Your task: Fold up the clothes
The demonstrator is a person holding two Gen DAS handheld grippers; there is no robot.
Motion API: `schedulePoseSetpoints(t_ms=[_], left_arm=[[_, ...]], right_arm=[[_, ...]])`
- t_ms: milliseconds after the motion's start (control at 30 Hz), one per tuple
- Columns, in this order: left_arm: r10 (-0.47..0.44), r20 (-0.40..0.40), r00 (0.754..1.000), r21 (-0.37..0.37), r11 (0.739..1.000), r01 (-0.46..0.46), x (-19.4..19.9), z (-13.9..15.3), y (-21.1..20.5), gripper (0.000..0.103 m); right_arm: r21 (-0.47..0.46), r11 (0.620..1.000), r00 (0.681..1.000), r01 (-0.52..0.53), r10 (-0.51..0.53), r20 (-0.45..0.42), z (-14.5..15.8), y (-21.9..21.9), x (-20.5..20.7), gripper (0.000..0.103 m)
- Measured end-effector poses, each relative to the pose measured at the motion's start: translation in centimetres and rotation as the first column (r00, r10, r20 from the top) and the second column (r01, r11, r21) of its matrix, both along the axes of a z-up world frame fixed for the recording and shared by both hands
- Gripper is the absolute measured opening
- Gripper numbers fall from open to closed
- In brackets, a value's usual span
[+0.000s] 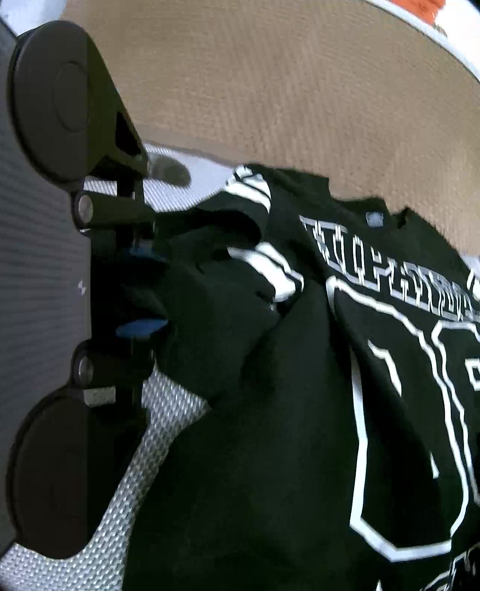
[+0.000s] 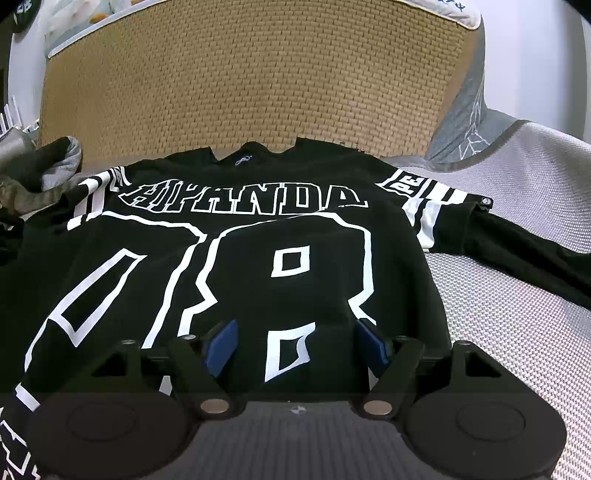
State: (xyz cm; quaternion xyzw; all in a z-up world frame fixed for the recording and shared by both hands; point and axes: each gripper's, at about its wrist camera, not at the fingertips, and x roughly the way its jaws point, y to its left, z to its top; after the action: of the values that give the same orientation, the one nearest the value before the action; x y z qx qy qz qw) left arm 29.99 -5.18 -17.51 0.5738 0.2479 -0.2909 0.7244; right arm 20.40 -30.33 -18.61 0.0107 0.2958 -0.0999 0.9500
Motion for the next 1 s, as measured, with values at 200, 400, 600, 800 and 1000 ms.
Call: schedulePoseSetpoints(t_ms=[200, 400, 600, 800, 1000], left_arm=[[-0.014, -0.007, 1.0, -0.034, 0.999, 0.014, -0.6, 1.7, 1.3, 0.003], [0.073, -0.004, 0.997, -0.16, 0.985, -0.073, -0.6, 4.9, 3.9, 0.003], [0.197, -0.019, 0.98, -0.349, 0.918, -0.191, -0.5, 7.8, 7.3, 0.003], [0.343, -0.129, 0.93, -0.551, 0.755, -0.355, -0.4, 9.5, 13.1, 0.003], [0.486, -0.201, 0.85, -0.537, 0.671, -0.511, -0.8, 7.8, 18.8, 0.003]], right_arm=[[0.009, 1.0, 1.0, -0.006, 0.006, -0.001, 0.1, -0.2, 0.0, 0.075], [0.001, 1.0, 1.0, -0.004, 0.004, -0.006, 0.1, 0.0, 0.1, 0.076], [0.008, 1.0, 1.0, -0.006, 0.006, -0.001, 0.1, -0.2, 0.1, 0.076], [0.011, 1.0, 1.0, -0.01, 0.01, -0.001, 0.1, -0.3, 0.0, 0.076], [0.005, 1.0, 1.0, -0.006, 0.006, -0.004, 0.1, -0.1, 0.1, 0.076]])
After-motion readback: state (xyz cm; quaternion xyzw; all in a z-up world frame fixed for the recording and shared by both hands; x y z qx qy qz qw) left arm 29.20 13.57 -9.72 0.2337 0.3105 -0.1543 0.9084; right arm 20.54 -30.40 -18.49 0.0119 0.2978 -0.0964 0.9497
